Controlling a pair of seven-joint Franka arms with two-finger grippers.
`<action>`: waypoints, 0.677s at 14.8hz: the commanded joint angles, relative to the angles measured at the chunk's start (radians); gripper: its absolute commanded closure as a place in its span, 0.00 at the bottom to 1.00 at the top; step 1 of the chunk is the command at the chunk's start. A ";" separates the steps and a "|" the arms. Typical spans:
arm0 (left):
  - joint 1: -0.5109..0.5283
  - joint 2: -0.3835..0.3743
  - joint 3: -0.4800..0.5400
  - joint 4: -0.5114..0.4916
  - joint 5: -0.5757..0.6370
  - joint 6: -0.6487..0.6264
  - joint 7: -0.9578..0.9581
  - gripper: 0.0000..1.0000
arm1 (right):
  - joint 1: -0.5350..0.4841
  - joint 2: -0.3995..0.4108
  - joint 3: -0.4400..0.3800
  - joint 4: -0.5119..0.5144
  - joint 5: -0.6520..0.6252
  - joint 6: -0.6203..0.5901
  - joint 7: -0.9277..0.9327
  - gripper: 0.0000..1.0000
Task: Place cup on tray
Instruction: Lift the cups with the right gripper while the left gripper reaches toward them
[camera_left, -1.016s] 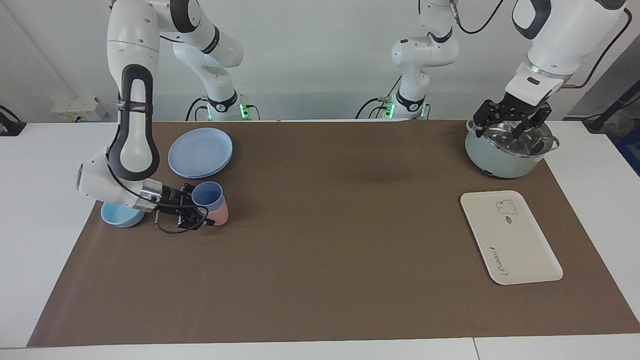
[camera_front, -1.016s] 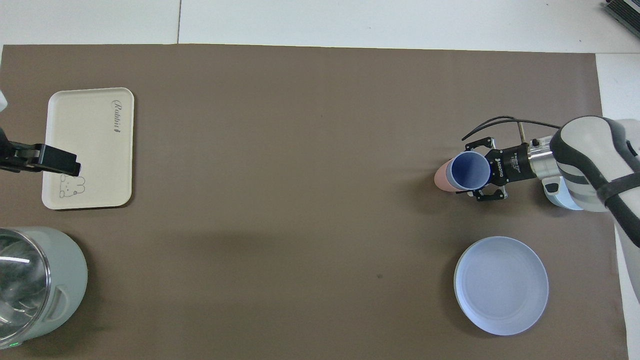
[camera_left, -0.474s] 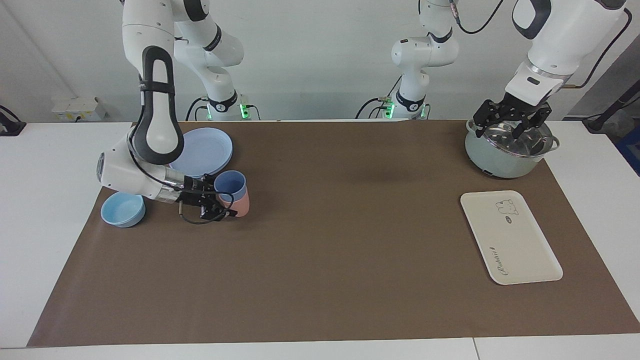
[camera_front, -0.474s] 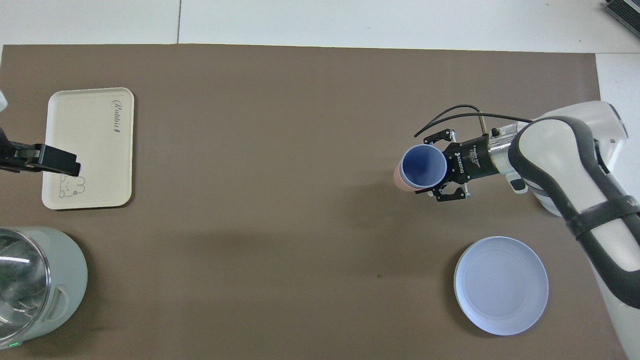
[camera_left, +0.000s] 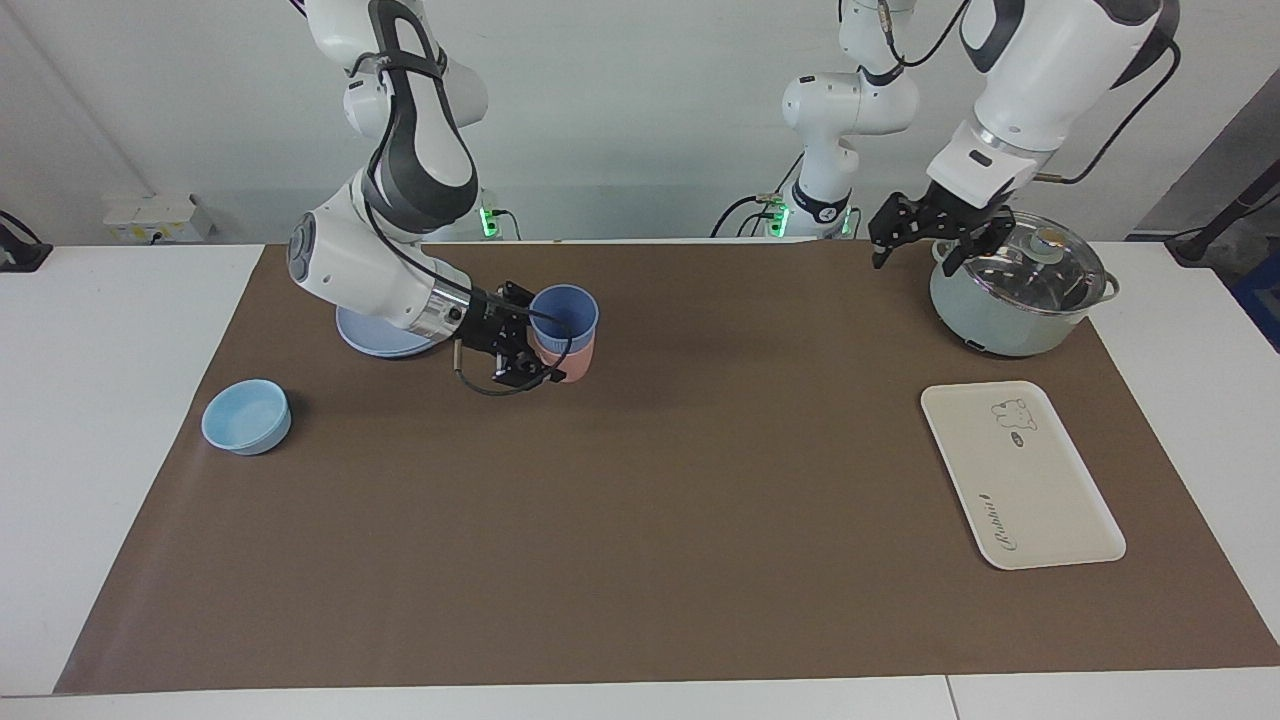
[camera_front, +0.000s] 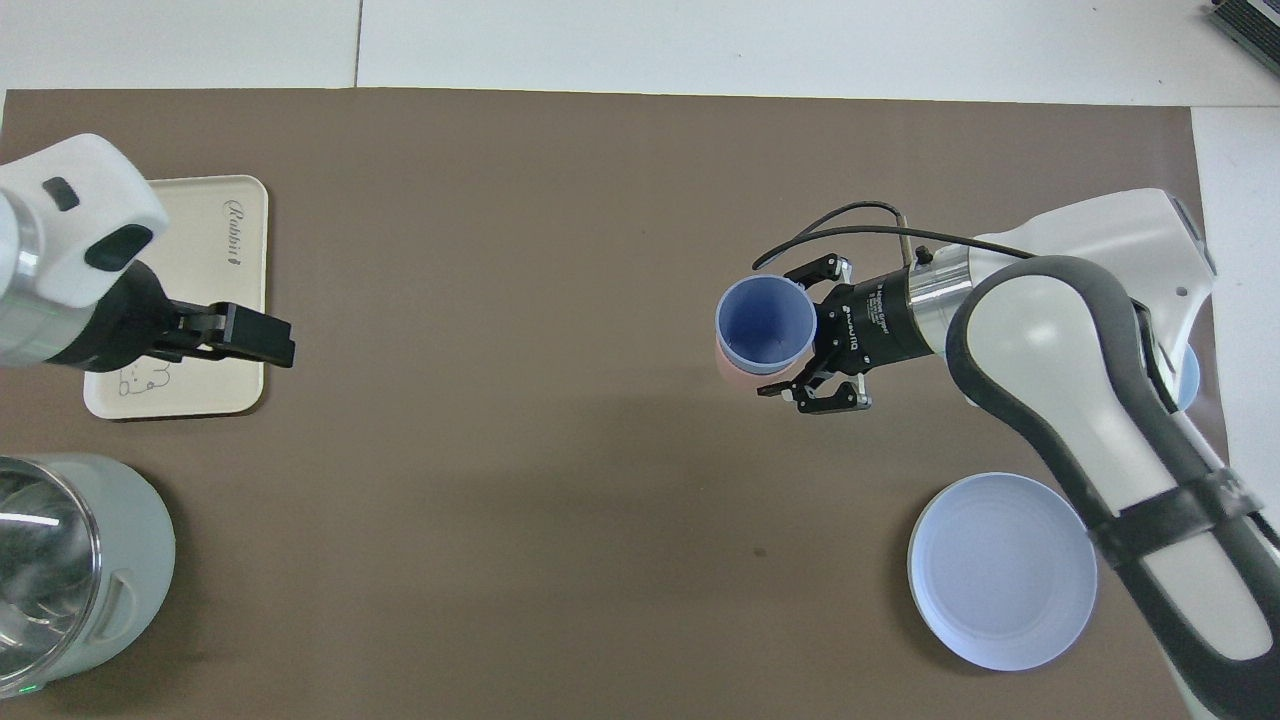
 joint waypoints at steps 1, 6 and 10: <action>-0.154 -0.062 0.013 -0.129 -0.019 0.194 -0.258 0.00 | 0.028 -0.010 0.001 0.012 -0.057 0.022 0.063 1.00; -0.309 -0.047 0.012 -0.176 -0.058 0.490 -0.642 0.00 | 0.080 -0.006 0.001 0.001 -0.076 0.131 0.070 1.00; -0.392 0.028 0.013 -0.165 -0.098 0.673 -0.831 0.06 | 0.097 -0.005 0.001 0.003 -0.099 0.140 0.071 1.00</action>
